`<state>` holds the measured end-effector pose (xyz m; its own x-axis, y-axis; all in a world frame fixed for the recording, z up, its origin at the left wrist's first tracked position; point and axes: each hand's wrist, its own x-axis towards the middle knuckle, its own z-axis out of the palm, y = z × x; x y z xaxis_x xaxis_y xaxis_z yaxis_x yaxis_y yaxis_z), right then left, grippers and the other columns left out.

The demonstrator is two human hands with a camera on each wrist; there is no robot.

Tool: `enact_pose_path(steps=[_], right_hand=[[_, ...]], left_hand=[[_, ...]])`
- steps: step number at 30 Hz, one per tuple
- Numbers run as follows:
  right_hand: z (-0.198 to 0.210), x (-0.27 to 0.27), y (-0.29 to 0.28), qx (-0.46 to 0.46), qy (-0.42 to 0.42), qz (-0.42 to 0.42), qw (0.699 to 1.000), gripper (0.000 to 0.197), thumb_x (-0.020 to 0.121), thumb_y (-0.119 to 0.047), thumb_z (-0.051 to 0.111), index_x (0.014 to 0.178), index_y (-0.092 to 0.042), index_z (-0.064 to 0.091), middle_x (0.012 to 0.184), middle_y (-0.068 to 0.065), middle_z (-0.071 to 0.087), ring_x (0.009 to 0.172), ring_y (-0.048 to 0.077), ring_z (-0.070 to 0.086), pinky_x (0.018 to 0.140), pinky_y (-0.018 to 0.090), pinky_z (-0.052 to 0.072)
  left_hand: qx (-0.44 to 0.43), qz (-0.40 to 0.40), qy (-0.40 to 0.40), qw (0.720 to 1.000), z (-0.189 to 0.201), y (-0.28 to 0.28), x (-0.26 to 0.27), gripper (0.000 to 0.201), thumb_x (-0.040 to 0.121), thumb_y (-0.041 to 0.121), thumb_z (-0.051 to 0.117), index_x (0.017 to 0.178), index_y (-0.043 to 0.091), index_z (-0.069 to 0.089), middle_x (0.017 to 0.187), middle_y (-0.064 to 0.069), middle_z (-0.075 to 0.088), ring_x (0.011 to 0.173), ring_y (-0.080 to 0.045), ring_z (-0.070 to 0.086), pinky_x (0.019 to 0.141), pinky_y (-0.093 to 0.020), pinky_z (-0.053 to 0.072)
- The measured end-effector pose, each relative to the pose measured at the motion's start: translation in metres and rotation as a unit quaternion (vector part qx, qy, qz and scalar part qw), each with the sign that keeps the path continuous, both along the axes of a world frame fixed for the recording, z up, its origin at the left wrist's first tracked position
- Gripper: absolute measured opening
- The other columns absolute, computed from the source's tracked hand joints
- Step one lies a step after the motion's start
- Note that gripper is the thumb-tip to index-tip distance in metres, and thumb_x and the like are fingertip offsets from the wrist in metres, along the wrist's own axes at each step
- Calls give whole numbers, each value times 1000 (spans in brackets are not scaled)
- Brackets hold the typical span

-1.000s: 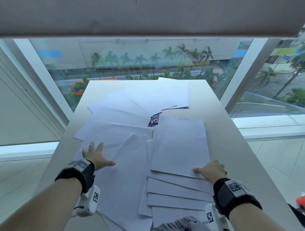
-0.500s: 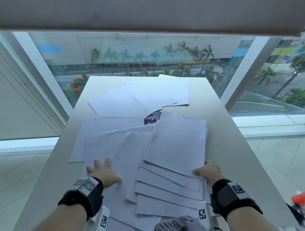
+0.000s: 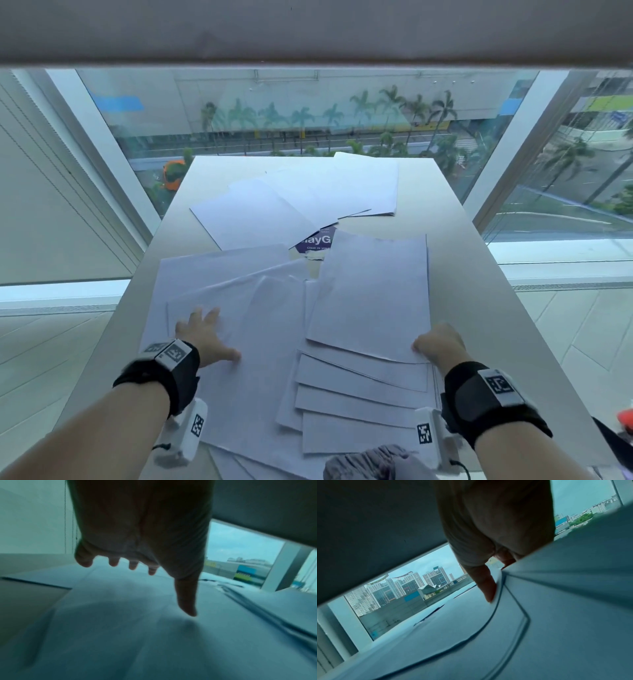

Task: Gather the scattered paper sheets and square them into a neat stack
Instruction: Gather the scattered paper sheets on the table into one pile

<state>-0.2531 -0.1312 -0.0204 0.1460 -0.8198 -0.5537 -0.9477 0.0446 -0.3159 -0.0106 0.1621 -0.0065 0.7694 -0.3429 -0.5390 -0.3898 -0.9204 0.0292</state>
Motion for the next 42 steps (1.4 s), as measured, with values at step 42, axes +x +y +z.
enact_pose_path(steps=[42], right_hand=[[-2, -25, -43, 26, -55, -81, 995, 67, 80, -40, 60, 131, 1, 44, 130, 19, 49, 117, 37, 46, 94, 40, 42]], left_hand=[[-62, 106, 144, 982, 9, -76, -35, 104, 70, 75, 44, 151, 24, 2, 158, -13, -11, 146, -34, -7, 118, -48, 4]])
